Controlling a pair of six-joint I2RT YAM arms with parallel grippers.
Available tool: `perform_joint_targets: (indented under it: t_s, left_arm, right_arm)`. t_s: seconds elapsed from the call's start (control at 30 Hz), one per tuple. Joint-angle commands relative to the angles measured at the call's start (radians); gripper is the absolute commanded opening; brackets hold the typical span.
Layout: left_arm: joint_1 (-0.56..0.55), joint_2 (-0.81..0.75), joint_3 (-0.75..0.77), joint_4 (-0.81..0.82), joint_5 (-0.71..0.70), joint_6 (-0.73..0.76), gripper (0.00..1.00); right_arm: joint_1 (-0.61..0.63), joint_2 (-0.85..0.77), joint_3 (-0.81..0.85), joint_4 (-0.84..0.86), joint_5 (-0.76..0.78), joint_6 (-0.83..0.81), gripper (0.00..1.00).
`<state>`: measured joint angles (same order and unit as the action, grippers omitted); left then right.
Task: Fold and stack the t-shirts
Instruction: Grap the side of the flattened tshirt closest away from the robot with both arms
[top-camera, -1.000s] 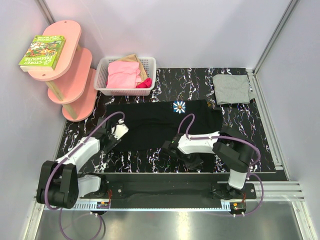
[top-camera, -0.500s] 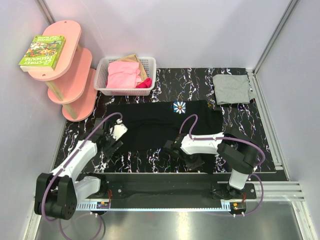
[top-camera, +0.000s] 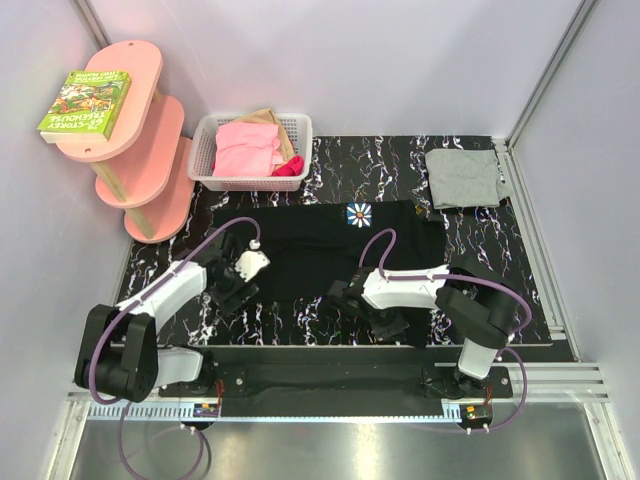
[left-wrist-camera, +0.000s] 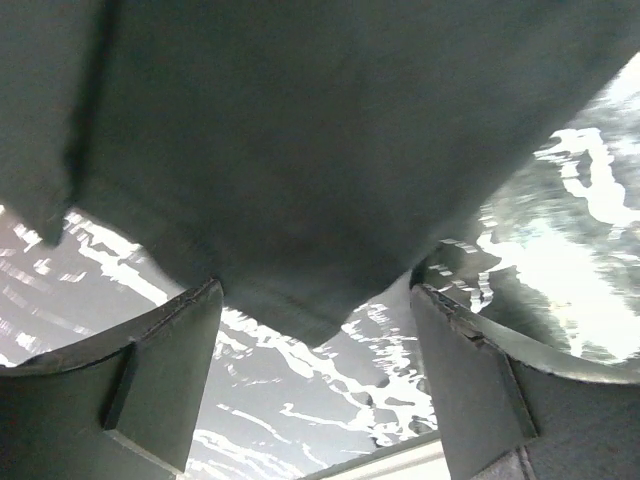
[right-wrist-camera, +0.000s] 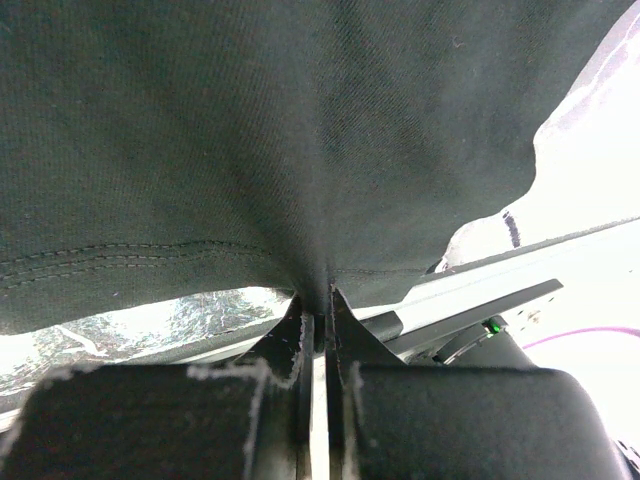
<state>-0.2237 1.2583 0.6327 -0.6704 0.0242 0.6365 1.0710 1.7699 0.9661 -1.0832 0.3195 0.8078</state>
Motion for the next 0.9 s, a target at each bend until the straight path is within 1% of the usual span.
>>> perform_joint_targets:
  t_s: [0.0, 0.17, 0.4, 0.5, 0.53, 0.63, 0.67, 0.73, 0.77, 0.87]
  left_arm:
    - [-0.025, 0.013, 0.048, -0.003, 0.048, -0.032, 0.81]
    - [-0.025, 0.052, 0.024, 0.028, 0.033, -0.031, 0.78]
    - [-0.025, 0.085, -0.028, 0.084, -0.006, -0.024, 0.70]
    - [-0.025, 0.090, -0.036, 0.104, -0.021, -0.015, 0.58]
    - [-0.025, 0.096, -0.037, 0.107, -0.021, -0.012, 0.49]
    - [-0.025, 0.111, -0.031, 0.120, -0.049, -0.011, 0.38]
    - [-0.025, 0.116, -0.028, 0.120, -0.053, -0.009, 0.30]
    - [-0.025, 0.124, -0.019, 0.121, -0.063, -0.005, 0.22]
    - [-0.025, 0.122, -0.015, 0.117, -0.073, -0.006, 0.10]
    - [-0.025, 0.096, 0.001, 0.092, -0.092, 0.005, 0.00]
  right_arm:
    - [0.000, 0.000, -0.021, 0.190, -0.080, 0.053, 0.00]
    - [0.000, 0.002, -0.018, 0.192, -0.080, 0.047, 0.00]
    - [0.000, -0.006, -0.030, 0.192, -0.080, 0.051, 0.00]
    - [0.000, -0.006, -0.030, 0.190, -0.079, 0.051, 0.00]
    - [0.000, -0.007, -0.030, 0.190, -0.079, 0.051, 0.00]
    - [0.000, -0.010, -0.029, 0.190, -0.076, 0.050, 0.00]
    - [0.000, -0.012, -0.029, 0.187, -0.076, 0.050, 0.00]
    - [0.000, -0.018, -0.027, 0.181, -0.071, 0.050, 0.00]
    - [0.000, -0.024, -0.026, 0.177, -0.069, 0.050, 0.00]
    - [0.000, -0.064, -0.015, 0.125, -0.062, 0.053, 0.00]
